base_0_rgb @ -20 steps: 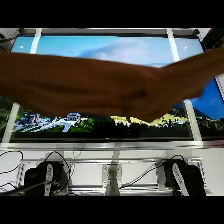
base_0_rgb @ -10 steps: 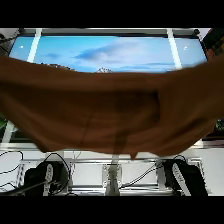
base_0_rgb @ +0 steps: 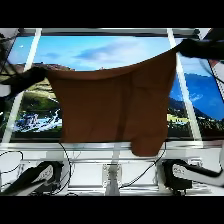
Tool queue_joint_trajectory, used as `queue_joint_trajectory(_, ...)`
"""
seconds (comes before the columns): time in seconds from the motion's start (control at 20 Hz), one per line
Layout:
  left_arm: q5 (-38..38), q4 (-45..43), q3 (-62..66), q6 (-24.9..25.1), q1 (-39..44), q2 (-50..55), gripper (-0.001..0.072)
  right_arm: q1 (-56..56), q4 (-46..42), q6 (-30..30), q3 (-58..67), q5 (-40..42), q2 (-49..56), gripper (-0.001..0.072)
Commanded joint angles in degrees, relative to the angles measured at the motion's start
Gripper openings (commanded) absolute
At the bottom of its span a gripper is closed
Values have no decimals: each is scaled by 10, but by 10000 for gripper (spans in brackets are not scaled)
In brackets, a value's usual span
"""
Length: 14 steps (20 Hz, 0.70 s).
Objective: Fold the clothes and pants, and hang the long-sleeved shirts on hangers.
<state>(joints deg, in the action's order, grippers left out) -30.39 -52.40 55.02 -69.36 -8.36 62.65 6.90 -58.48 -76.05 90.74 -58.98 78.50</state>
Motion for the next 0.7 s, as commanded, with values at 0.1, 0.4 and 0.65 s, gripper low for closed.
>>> queue_joint_trajectory(0.1, 166, 0, 18, 13, 55, 149, 18, -27, 9, 0, 1, 89, 155, 12)
queue_joint_trajectory(0.4, 240, 0, 20, 13, 70, 174, 19, -28, 10, 0, 1, 161, 173, 12)
queue_joint_trajectory(0.65, 167, -12, 20, 13, 63, 163, 17, -26, -17, 0, 1, 112, 173, 11)
